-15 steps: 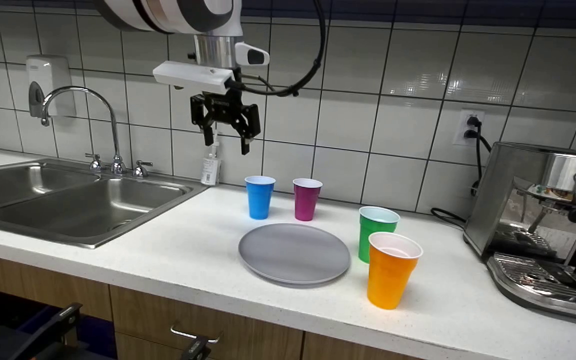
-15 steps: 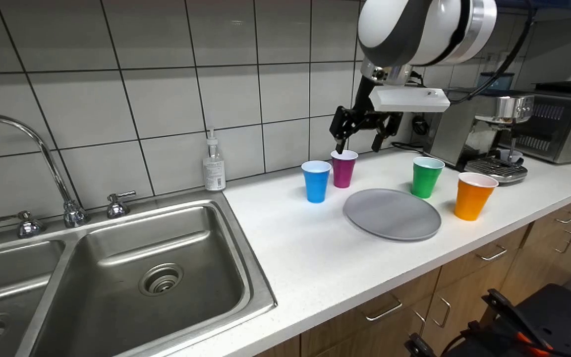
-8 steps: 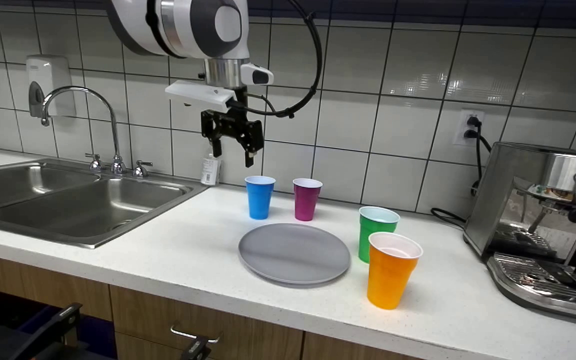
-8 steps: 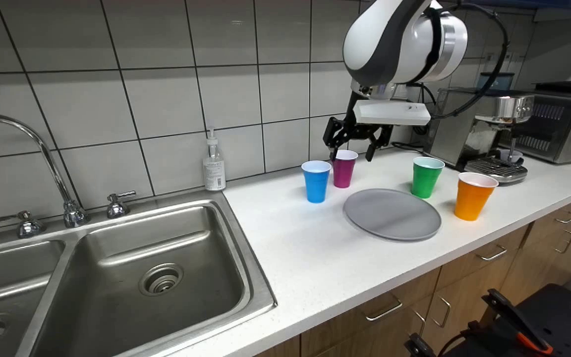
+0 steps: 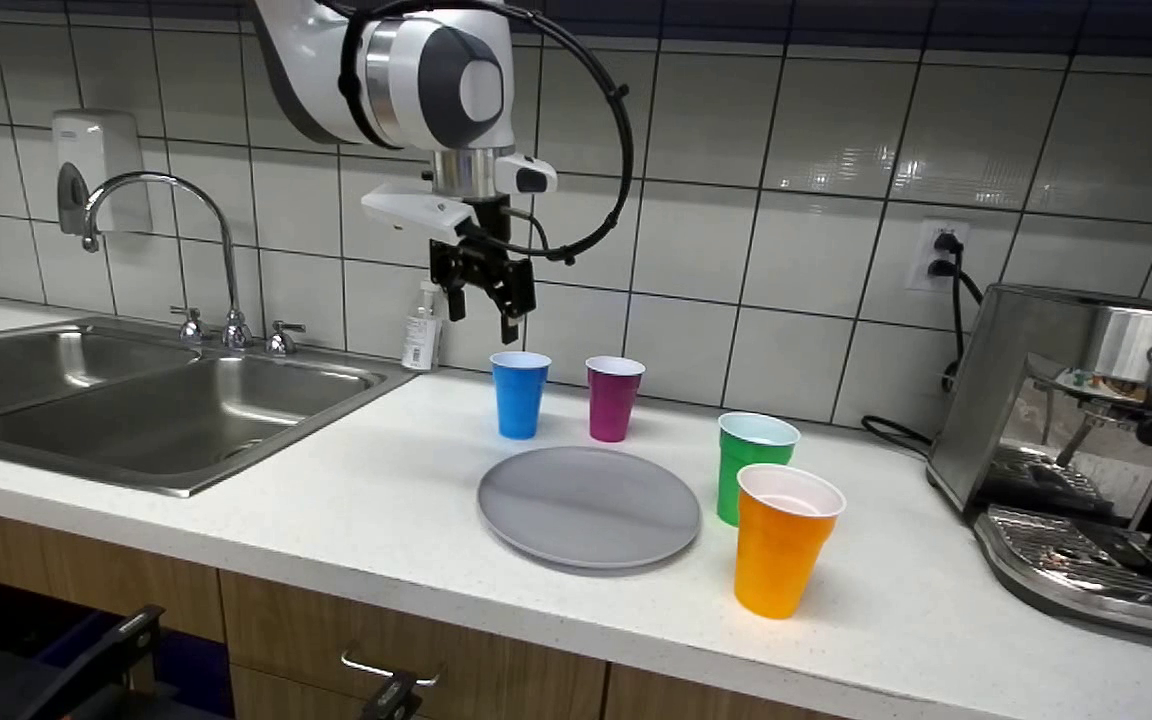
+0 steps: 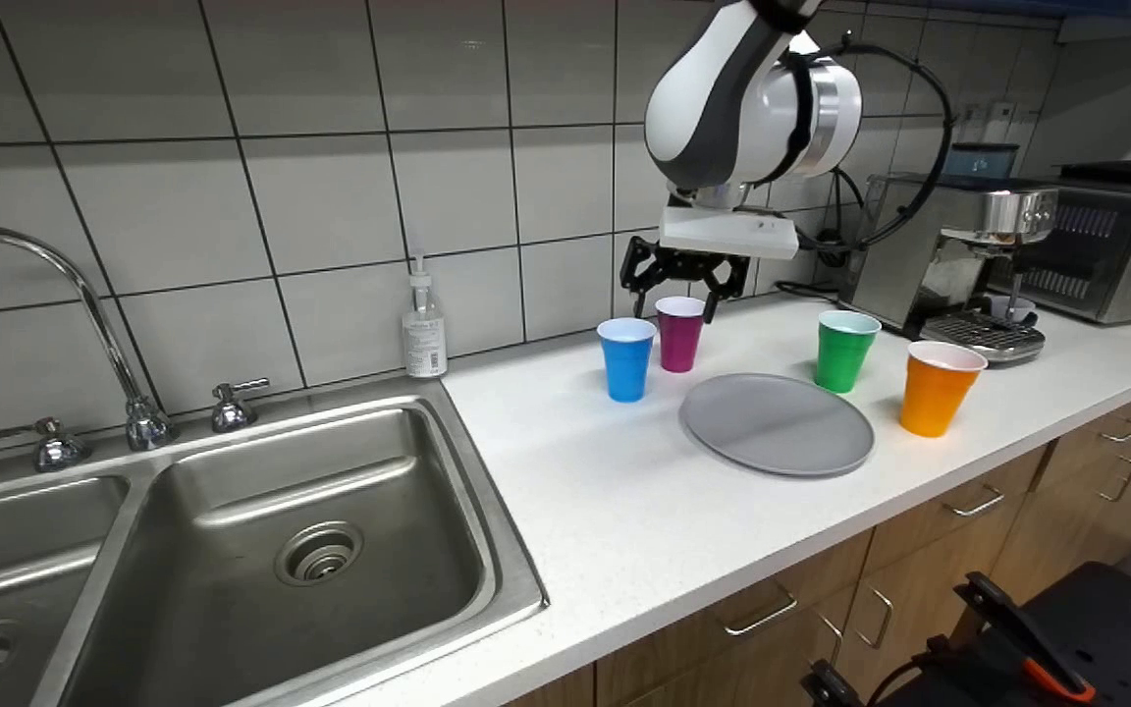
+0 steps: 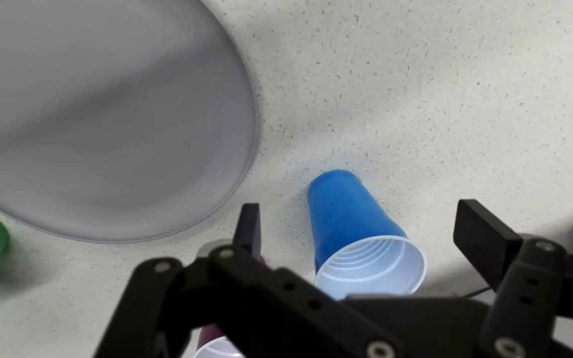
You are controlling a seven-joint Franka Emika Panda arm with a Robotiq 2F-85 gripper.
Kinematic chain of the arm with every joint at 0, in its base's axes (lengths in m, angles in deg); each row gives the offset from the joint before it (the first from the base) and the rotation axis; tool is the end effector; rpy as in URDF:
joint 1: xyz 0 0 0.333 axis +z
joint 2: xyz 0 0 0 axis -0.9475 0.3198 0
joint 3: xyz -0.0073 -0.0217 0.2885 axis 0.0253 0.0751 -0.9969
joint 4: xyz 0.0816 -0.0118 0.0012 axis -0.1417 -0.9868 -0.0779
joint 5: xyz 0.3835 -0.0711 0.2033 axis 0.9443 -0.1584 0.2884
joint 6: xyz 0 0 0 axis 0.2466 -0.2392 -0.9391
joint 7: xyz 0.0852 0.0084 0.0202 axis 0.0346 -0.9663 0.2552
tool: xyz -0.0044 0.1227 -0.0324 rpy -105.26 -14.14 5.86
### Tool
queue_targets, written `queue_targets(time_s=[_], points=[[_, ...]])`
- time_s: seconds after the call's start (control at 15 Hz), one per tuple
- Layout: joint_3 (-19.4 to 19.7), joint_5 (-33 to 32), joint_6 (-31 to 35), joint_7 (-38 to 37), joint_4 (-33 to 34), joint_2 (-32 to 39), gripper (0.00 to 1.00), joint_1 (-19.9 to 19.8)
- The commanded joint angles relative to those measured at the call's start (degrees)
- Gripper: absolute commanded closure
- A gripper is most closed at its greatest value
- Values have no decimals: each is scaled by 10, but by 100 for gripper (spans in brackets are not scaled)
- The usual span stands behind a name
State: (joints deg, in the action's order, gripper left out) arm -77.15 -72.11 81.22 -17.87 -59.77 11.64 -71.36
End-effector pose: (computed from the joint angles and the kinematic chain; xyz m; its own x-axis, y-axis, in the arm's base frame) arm 0.5720 -0.0255 0.2277 0.8999 -0.3590 0.2478 -0.3467 -0.9334 -0.0929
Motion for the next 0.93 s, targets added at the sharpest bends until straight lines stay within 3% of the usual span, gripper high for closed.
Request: queue_targets(time_s=[0.0, 0.87], points=[[9, -14, -8, -53, 60, 51, 0, 10], [65, -8, -24, -141, 191, 175, 0, 51]])
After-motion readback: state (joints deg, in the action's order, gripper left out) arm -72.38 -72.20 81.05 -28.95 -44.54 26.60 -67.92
